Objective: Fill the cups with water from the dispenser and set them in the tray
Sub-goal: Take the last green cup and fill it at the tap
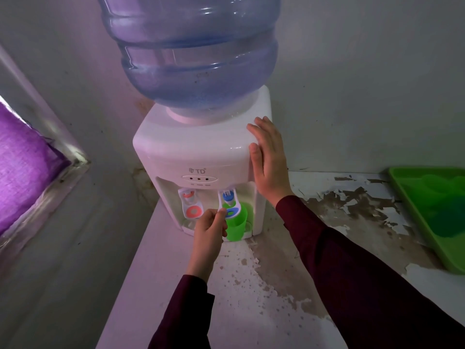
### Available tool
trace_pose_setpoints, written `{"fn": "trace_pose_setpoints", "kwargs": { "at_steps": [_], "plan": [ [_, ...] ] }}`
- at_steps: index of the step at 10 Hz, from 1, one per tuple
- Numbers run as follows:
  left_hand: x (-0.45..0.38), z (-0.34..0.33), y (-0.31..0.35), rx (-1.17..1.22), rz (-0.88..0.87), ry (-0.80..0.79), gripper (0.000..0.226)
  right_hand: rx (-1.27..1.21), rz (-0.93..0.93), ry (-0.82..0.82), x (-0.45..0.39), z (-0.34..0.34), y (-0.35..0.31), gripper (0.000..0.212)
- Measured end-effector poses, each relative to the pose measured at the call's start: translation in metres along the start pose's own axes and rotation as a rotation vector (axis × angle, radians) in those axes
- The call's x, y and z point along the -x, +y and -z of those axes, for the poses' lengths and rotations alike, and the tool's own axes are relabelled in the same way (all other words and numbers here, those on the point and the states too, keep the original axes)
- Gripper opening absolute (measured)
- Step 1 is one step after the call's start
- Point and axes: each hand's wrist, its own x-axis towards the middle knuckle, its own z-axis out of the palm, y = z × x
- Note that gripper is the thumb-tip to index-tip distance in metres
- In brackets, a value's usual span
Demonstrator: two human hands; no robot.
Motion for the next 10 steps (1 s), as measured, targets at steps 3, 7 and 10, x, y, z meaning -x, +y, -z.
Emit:
{"fn": "trace_pose_setpoints", "kwargs": {
  "at_steps": [3,7,10],
  "plan": [
    [0.0004,0.0004,-0.001,0.011,0.01,-0.002,0.025,0.01,0.008,-0.028,0.0006,0.0035,-0.0009,0.041],
    [0.0022,0.0,-0.0014,0.02,0.004,-0.002,0.022,0.013,0.0,-0.032,0.0015,0.0033,-0.0013,0.041],
    [0.0028,0.0003,-0.0005,0.019,0.0,-0.008,0.023,0.02,0.001,-0.025,0.0016,0.0029,-0.001,0.041]
  ]
}}
